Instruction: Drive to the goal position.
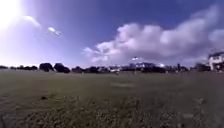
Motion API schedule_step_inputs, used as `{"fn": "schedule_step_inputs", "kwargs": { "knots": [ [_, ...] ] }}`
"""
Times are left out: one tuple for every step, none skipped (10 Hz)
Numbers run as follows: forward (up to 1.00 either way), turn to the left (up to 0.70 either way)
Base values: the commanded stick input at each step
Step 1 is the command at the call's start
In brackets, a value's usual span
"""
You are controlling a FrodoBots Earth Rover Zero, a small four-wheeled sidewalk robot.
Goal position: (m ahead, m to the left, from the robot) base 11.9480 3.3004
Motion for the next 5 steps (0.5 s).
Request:
{"fn": "schedule_step_inputs", "kwargs": {
  "knots": [
    [0.7,0.01],
    [0.7,0.01],
    [0.7,0.0],
    [0.7,0.01],
    [0.7,0.01]
  ]
}}
